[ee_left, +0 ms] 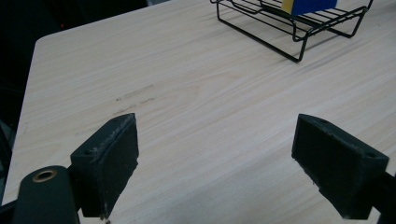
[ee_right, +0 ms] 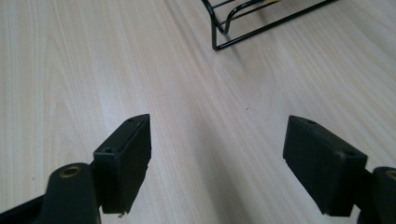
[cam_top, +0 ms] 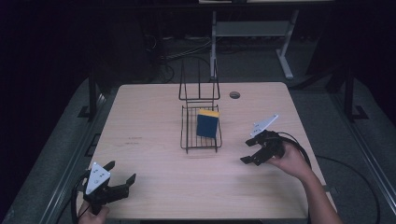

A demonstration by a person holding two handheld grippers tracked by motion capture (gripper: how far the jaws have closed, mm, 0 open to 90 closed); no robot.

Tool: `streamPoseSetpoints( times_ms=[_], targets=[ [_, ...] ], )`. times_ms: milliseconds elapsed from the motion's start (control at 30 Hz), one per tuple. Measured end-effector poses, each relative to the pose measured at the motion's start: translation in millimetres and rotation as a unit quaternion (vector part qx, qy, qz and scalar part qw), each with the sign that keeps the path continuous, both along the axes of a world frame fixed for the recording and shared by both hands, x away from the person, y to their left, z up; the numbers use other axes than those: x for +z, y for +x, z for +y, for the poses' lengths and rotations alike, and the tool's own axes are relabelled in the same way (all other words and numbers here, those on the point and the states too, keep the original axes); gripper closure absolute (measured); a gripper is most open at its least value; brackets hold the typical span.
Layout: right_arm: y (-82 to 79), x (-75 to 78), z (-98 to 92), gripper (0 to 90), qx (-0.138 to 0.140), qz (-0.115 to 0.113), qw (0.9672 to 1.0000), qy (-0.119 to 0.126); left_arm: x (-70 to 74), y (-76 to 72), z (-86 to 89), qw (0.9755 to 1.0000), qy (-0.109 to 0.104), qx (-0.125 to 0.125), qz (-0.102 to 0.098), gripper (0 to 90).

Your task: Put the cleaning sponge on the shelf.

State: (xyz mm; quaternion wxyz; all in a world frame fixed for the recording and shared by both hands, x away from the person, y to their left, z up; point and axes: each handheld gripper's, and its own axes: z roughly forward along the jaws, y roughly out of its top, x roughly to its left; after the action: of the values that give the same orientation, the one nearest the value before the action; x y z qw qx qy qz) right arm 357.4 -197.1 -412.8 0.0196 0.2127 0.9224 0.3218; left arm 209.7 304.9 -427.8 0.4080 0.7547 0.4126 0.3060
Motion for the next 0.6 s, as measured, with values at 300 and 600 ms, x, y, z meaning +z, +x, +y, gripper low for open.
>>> streamPoseSetpoints(
  times_ms=[300,600],
  targets=[
    [-13.9,-5.2,-6.9,23.1,-0.005,-0.005,1.0,0.001,-0.5,0.2,-0.1,1.0,-0.001,0.001,0.001,14.1],
    [-26.4,-12.1,-14.4,23.2,-0.016,-0.007,0.9998,0.0,-0.6,0.1,0.0,1.0,-0.003,0.002,0.001,14.1]
  ],
)
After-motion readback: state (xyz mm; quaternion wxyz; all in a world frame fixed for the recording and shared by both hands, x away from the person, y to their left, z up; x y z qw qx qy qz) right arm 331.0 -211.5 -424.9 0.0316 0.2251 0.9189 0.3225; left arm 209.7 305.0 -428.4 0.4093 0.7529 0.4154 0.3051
